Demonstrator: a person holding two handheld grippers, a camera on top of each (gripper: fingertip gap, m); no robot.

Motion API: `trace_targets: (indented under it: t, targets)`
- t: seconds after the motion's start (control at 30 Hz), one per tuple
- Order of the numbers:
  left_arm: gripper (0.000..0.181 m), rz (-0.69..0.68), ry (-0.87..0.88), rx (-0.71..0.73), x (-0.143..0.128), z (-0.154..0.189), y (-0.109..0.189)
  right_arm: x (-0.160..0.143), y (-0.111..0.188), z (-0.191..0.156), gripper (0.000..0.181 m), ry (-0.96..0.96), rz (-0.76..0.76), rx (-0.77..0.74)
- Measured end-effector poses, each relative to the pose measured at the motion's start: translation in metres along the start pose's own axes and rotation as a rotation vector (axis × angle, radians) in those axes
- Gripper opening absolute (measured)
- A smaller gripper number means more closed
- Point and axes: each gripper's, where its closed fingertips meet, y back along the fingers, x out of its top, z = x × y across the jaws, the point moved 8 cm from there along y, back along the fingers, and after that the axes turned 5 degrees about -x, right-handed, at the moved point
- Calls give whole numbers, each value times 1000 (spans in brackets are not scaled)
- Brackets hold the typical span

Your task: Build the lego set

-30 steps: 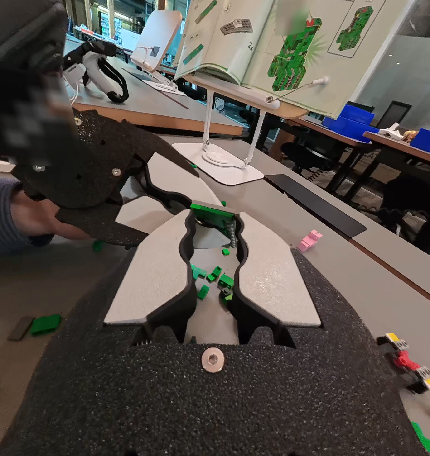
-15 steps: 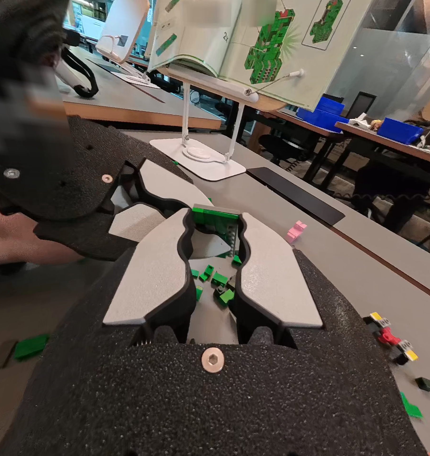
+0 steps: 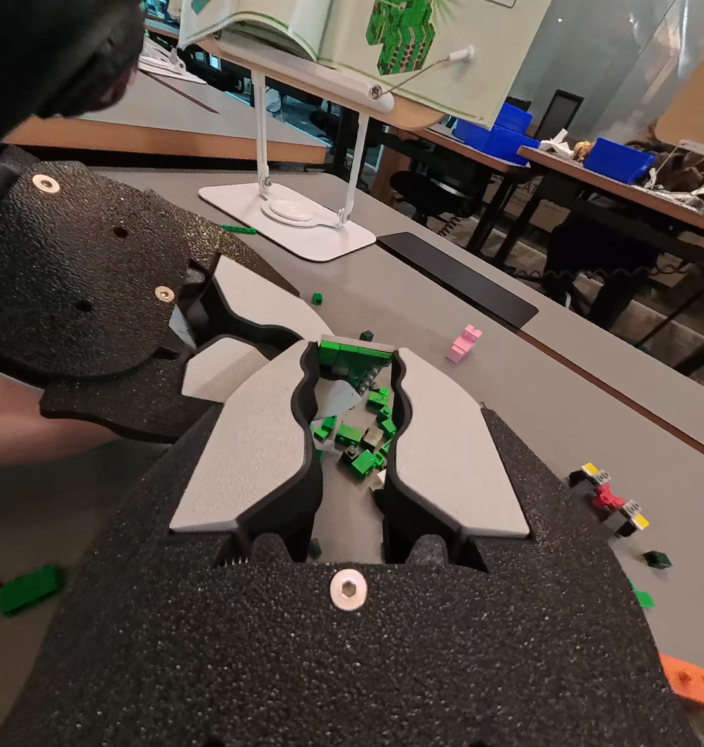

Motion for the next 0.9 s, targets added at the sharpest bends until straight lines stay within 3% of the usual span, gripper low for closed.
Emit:
trace_targets:
  t: [0.9]
  targets:
    - [6,-91,50,33,-7,0,-6,-6,-5,-1,33,-27,-63,-39]
